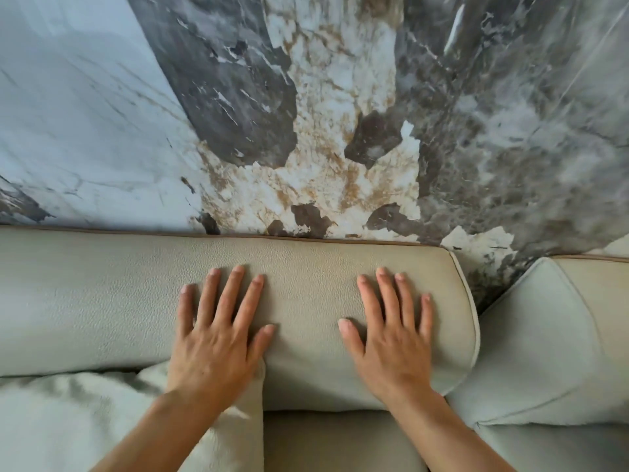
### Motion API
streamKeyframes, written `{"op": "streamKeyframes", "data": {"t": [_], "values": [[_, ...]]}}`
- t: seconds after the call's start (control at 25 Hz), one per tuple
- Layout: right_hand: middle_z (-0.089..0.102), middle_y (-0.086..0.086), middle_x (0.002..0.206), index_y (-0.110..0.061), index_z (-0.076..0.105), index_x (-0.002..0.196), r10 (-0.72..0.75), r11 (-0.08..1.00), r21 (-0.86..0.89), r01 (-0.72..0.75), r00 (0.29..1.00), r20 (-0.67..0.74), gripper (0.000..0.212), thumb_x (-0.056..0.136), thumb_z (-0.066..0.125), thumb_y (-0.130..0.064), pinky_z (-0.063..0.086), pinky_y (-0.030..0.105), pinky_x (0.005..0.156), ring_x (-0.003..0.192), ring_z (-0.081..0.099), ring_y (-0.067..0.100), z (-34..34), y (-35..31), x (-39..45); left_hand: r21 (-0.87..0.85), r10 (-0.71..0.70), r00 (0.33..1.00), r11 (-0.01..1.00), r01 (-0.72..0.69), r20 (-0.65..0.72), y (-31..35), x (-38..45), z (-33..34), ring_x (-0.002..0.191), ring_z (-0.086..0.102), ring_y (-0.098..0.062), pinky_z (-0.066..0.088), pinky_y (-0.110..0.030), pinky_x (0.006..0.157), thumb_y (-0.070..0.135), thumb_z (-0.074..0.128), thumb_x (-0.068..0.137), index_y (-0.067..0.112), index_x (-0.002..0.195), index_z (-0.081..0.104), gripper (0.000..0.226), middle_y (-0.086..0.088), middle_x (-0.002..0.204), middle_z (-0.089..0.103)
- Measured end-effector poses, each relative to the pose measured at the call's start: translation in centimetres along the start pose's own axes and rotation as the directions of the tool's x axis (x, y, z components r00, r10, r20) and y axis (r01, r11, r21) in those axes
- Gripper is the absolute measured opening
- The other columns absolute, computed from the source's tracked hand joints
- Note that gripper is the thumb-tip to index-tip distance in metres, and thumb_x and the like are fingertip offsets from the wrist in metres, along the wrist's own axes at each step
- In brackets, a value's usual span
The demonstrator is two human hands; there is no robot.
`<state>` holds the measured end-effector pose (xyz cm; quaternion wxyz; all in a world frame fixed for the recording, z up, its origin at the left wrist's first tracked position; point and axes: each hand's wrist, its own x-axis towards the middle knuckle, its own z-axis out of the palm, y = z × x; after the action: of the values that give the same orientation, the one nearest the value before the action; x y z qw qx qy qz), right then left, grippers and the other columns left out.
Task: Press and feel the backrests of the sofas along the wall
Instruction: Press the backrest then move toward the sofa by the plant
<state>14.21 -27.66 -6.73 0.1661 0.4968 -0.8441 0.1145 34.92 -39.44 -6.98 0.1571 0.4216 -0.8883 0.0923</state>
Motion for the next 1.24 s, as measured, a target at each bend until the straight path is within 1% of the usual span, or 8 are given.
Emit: {"op": "streamKeyframes", "data": {"t": [0.08,0.12,0.32,0.52,0.64,0.8,0.92,1.24], "values": [[0.023,0.002,0.161,-0.026,0.027,0.152,0.015,1.000,0.025,-0.018,0.995,0.097,0.070,0.092,0.022,-0.061,0.013,0.058,0.118,0.149,0.018,0.027,-2.6,-0.2,-0.7,-0.001,-0.024,0.998,1.000,0.024,0.066,0.7,-0.7,-2.7,0.148,0.024,-0.034,0.026,-0.061,0.117,0.058,0.013,0.097,0.020,0.153,0.027,0.070,-0.010,0.161,0.029],[0.019,0.001,0.163,-0.027,0.023,0.154,0.024,0.999,0.038,-0.028,0.995,0.096,0.070,0.093,0.019,-0.062,0.010,0.056,0.119,0.150,0.014,0.025,-4.1,-0.3,-1.4,-0.001,-0.026,0.998,1.000,0.026,0.057,0.9,-1.4,-4.1,0.149,0.021,-0.033,0.023,-0.060,0.118,0.058,0.013,0.097,0.020,0.154,0.026,0.069,-0.010,0.161,0.026],[0.027,0.004,0.160,-0.021,0.032,0.151,0.008,0.998,0.060,-0.006,0.999,-0.043,0.067,0.097,0.017,-0.059,0.014,0.054,0.113,0.146,0.025,0.028,-13.0,-1.4,-6.1,0.022,0.048,0.992,0.999,-0.046,-0.115,1.5,-5.1,-12.6,0.149,0.019,-0.031,0.012,-0.055,0.117,0.051,0.028,0.096,0.017,0.152,0.035,0.066,-0.012,0.160,0.028],[0.029,0.005,0.159,-0.019,0.035,0.150,0.032,0.995,0.102,-0.016,0.987,-0.160,0.070,0.097,0.013,-0.060,0.016,0.057,0.112,0.146,0.024,0.028,-25.6,-3.6,-10.3,0.017,0.084,0.967,0.996,-0.082,-0.241,1.3,-9.5,-25.0,0.148,0.020,-0.032,0.017,-0.058,0.114,0.053,0.020,0.099,0.017,0.151,0.035,0.065,-0.012,0.160,0.029],[0.027,0.005,0.160,-0.019,0.032,0.151,0.049,0.994,0.110,-0.028,0.978,-0.202,0.070,0.097,0.013,-0.060,0.016,0.057,0.113,0.147,0.022,0.028,-33.5,-5.5,-12.8,0.017,0.104,0.955,0.994,-0.104,-0.277,0.7,-12.7,-32.5,0.149,0.021,-0.033,0.018,-0.058,0.116,0.054,0.018,0.100,0.017,0.150,0.035,0.065,-0.011,0.161,0.029],[0.029,0.006,0.159,-0.017,0.033,0.151,0.073,0.993,0.112,-0.045,0.961,-0.266,0.071,0.097,0.013,-0.060,0.014,0.057,0.113,0.145,0.026,0.030,-45.5,-9.3,-17.6,0.038,0.138,0.926,0.990,-0.134,-0.350,-1.2,-17.9,-43.9,0.150,0.020,-0.033,0.018,-0.060,0.117,0.052,0.033,0.094,0.017,0.152,0.034,0.067,-0.010,0.162,0.026],[0.027,0.007,0.160,-0.018,0.032,0.151,0.093,0.993,0.096,-0.066,0.945,-0.314,0.072,0.096,0.015,-0.062,0.010,0.057,0.115,0.146,0.024,0.031,-54.4,-12.1,-22.2,0.045,0.139,0.914,0.990,-0.132,-0.381,-3.0,-22.7,-52.4,0.151,0.019,-0.033,0.016,-0.061,0.118,0.052,0.036,0.093,0.019,0.153,0.032,0.069,-0.009,0.163,0.026],[0.019,0.008,0.162,-0.020,0.020,0.154,0.109,0.994,0.053,-0.096,0.888,-0.446,0.072,0.095,0.024,-0.061,0.007,0.062,0.113,0.149,0.014,0.029,-70.1,-14.3,-35.2,0.097,0.117,0.882,0.992,-0.081,-0.456,-5.8,-35.7,-66.6,0.149,0.021,-0.036,0.009,-0.062,0.120,0.052,0.038,0.092,0.015,0.149,0.040,0.068,-0.012,0.160,0.030]]}}
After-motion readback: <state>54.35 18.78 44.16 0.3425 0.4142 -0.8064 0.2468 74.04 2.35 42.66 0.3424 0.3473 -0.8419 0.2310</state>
